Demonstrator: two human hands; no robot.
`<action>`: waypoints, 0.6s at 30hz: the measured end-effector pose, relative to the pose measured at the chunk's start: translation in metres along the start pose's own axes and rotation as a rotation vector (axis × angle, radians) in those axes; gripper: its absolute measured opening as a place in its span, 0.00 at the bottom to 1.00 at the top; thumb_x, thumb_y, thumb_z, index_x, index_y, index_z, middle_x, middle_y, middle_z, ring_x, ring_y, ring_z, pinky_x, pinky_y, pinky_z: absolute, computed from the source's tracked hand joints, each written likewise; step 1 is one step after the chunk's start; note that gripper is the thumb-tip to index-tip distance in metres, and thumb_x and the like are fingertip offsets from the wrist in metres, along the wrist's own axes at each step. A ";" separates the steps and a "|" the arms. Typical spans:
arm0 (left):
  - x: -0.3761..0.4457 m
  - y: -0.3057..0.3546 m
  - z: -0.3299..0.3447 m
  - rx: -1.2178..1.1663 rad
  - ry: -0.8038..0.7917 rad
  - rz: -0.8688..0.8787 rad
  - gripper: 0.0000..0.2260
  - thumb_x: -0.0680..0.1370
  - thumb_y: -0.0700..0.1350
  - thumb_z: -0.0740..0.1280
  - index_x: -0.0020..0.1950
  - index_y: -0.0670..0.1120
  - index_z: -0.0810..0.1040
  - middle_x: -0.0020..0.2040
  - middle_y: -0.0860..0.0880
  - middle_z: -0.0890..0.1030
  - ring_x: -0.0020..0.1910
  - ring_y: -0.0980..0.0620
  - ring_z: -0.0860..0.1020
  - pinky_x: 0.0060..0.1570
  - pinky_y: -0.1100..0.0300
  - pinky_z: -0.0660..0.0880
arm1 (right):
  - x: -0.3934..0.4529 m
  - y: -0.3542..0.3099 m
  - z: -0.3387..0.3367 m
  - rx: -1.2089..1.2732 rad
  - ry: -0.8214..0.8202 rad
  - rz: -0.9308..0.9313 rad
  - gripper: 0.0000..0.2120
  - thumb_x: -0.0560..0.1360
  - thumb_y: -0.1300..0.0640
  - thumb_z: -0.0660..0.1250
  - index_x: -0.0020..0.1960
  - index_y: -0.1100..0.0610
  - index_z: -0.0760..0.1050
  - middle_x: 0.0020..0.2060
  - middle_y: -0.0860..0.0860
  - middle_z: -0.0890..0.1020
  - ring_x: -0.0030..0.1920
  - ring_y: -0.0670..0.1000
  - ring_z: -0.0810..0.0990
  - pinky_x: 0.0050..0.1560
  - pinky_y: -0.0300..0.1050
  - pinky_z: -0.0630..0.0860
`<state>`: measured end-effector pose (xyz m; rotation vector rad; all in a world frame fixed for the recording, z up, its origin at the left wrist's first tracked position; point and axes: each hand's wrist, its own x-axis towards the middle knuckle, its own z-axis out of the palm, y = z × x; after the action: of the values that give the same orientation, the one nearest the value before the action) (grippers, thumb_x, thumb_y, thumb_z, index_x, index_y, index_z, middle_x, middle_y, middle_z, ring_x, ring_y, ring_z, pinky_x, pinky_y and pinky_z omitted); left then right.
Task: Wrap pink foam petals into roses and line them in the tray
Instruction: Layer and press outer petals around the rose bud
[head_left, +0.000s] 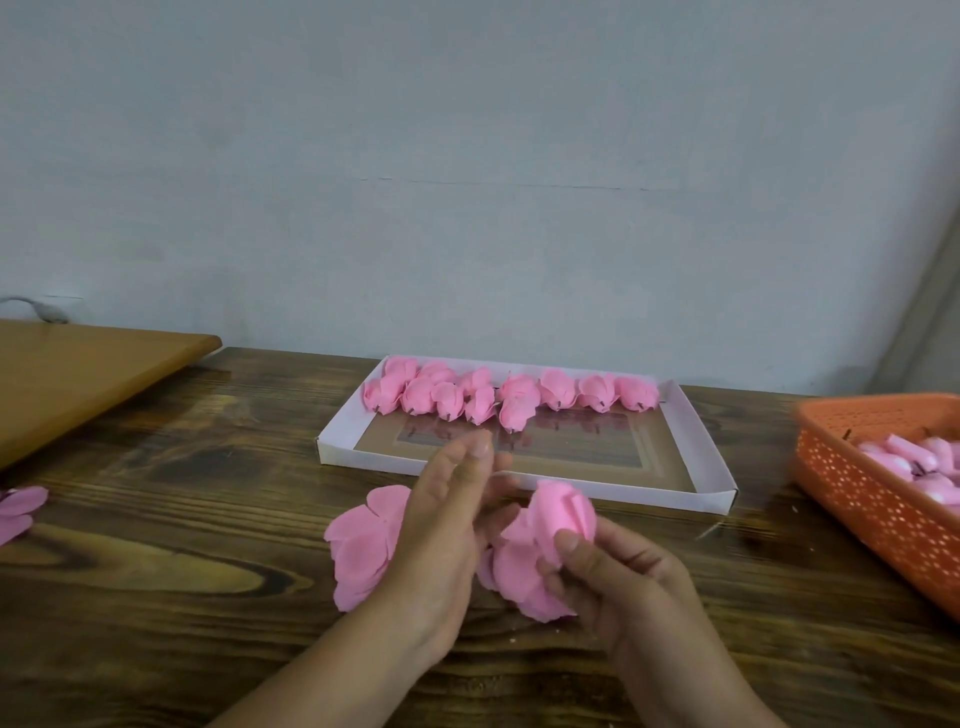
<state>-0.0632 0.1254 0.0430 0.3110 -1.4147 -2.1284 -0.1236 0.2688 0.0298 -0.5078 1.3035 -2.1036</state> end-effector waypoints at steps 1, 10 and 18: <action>-0.001 0.000 0.000 0.077 -0.017 -0.019 0.26 0.66 0.67 0.75 0.58 0.53 0.81 0.49 0.54 0.86 0.50 0.54 0.84 0.51 0.55 0.80 | 0.001 -0.002 -0.004 0.026 0.030 -0.038 0.15 0.64 0.60 0.75 0.50 0.59 0.86 0.47 0.60 0.86 0.42 0.53 0.86 0.41 0.39 0.81; -0.018 -0.012 0.011 0.341 -0.259 -0.028 0.28 0.61 0.62 0.80 0.59 0.69 0.77 0.56 0.60 0.82 0.54 0.56 0.83 0.49 0.58 0.82 | 0.001 0.004 -0.014 -0.823 0.274 -0.616 0.20 0.72 0.60 0.75 0.54 0.36 0.81 0.41 0.40 0.86 0.42 0.42 0.85 0.40 0.37 0.81; -0.017 -0.015 0.006 0.378 -0.222 0.085 0.22 0.65 0.58 0.80 0.57 0.63 0.81 0.53 0.53 0.86 0.52 0.53 0.85 0.46 0.56 0.83 | 0.002 0.013 -0.011 -1.105 0.230 -0.954 0.15 0.71 0.63 0.71 0.58 0.57 0.83 0.52 0.44 0.84 0.51 0.42 0.82 0.40 0.46 0.84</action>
<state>-0.0568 0.1437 0.0301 0.1540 -1.9267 -1.8630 -0.1276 0.2699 0.0130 -1.6264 2.7235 -1.8787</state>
